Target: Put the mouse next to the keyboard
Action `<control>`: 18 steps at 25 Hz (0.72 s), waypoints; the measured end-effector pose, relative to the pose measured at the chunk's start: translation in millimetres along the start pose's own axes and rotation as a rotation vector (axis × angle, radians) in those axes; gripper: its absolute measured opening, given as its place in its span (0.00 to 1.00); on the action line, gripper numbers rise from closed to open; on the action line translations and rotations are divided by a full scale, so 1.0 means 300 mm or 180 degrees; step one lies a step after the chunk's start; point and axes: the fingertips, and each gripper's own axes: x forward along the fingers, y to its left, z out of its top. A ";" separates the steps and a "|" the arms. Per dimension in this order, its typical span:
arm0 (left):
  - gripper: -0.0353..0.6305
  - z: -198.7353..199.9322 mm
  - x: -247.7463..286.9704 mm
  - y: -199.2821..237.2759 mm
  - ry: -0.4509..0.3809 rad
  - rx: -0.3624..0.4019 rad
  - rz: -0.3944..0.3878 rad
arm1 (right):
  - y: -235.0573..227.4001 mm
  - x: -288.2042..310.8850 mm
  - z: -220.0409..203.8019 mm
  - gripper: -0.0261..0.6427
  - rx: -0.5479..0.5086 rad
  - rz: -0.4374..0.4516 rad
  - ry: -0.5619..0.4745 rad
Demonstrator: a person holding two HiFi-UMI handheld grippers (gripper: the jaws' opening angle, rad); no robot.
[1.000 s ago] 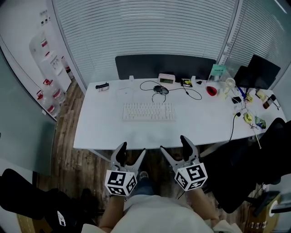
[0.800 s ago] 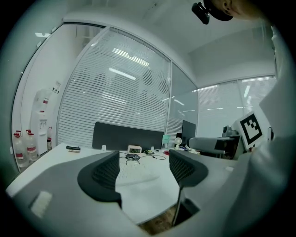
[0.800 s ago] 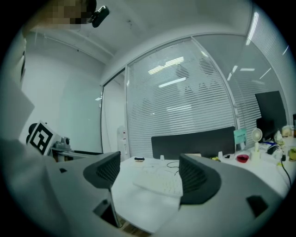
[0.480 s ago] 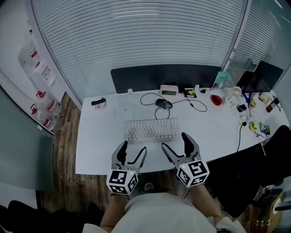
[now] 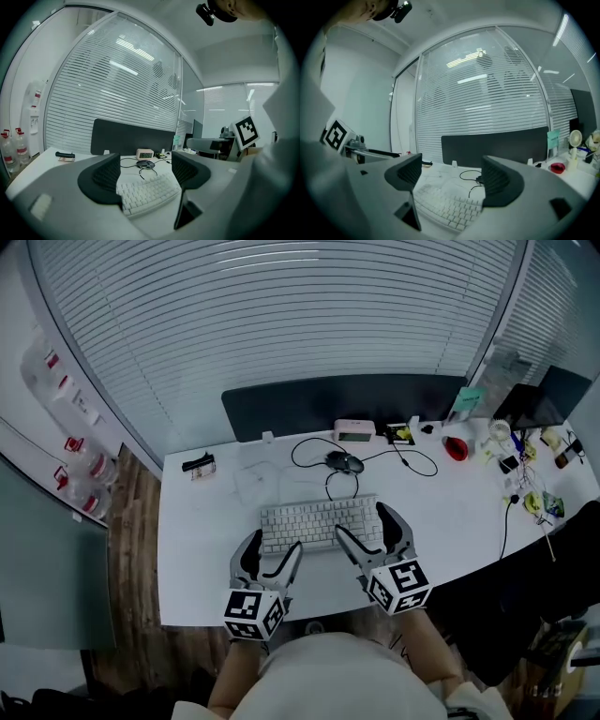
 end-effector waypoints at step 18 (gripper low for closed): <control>0.55 -0.059 0.143 0.071 0.0181 -0.0291 0.0153 | -0.299 0.355 -0.197 0.61 -0.0417 0.0179 0.0725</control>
